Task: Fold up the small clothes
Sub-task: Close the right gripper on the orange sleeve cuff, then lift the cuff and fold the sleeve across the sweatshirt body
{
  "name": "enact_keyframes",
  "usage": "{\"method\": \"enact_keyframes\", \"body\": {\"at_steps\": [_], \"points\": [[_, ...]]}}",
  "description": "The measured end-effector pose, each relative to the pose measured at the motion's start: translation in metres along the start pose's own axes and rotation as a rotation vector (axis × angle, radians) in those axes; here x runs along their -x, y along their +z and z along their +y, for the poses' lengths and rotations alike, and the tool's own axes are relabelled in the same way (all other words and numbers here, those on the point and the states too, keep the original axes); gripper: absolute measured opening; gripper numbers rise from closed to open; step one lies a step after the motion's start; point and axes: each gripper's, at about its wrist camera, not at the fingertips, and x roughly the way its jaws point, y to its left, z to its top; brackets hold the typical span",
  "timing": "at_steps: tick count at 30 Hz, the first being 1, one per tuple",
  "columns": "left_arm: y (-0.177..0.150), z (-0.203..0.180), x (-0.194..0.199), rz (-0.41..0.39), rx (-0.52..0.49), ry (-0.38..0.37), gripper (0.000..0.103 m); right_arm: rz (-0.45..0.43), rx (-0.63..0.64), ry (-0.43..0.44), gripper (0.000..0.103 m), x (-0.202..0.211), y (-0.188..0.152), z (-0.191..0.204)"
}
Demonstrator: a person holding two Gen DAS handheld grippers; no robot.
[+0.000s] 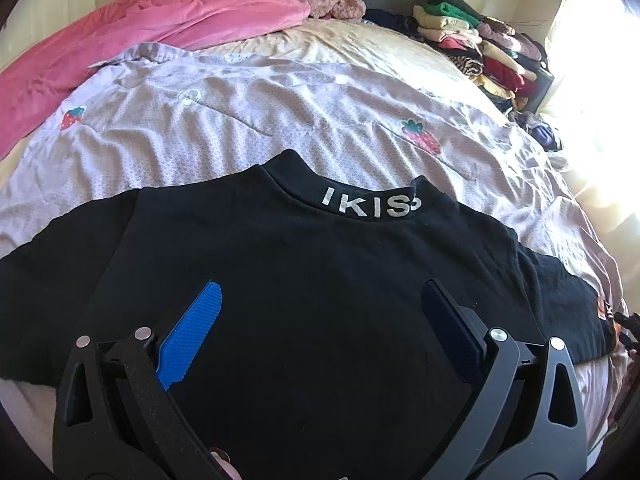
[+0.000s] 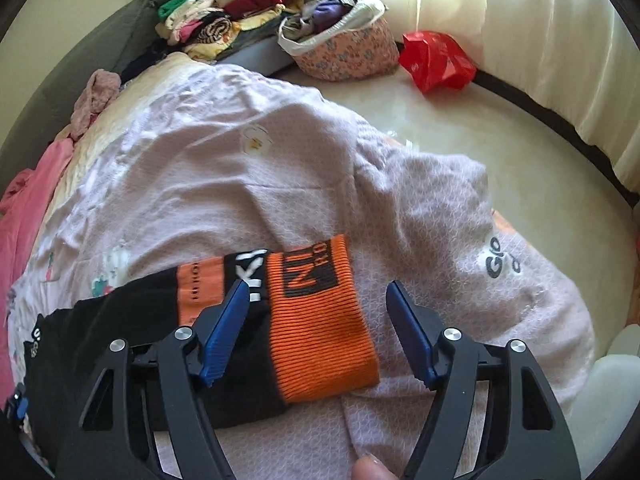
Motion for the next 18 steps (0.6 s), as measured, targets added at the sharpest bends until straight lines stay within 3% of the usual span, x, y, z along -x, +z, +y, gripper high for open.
{"method": "enact_keyframes", "body": {"at_steps": [1,3,5,7,13,14,15,18], "points": [[-0.002,0.001,0.000,0.000,-0.002,0.000,0.094,0.007,-0.006,0.021,0.051,-0.003,-0.001,-0.001],[-0.006,0.004,-0.003,0.019,0.001,0.007,0.094,0.011,-0.008,0.057,0.043,-0.005,-0.003,-0.001],[-0.008,0.007,-0.005,0.030,0.013,0.007,0.094,-0.002,0.016,0.081,0.027,0.002,-0.006,0.003],[-0.009,0.012,-0.006,0.035,0.026,-0.002,0.094,-0.024,0.050,0.092,0.018,0.013,-0.008,0.010],[-0.010,0.015,0.004,0.027,0.032,-0.019,0.094,-0.094,0.205,0.079,0.013,0.054,-0.018,0.050],[-0.010,0.014,0.006,0.023,0.028,-0.022,0.094,-0.101,0.217,0.097,0.007,0.060,-0.020,0.056],[-0.009,0.014,0.009,0.019,0.026,-0.025,0.094,-0.108,0.224,0.139,0.007,0.069,-0.022,0.064],[-0.008,0.018,0.017,0.004,0.035,-0.037,0.094,-0.131,0.269,0.151,0.007,0.087,-0.027,0.088]]}}
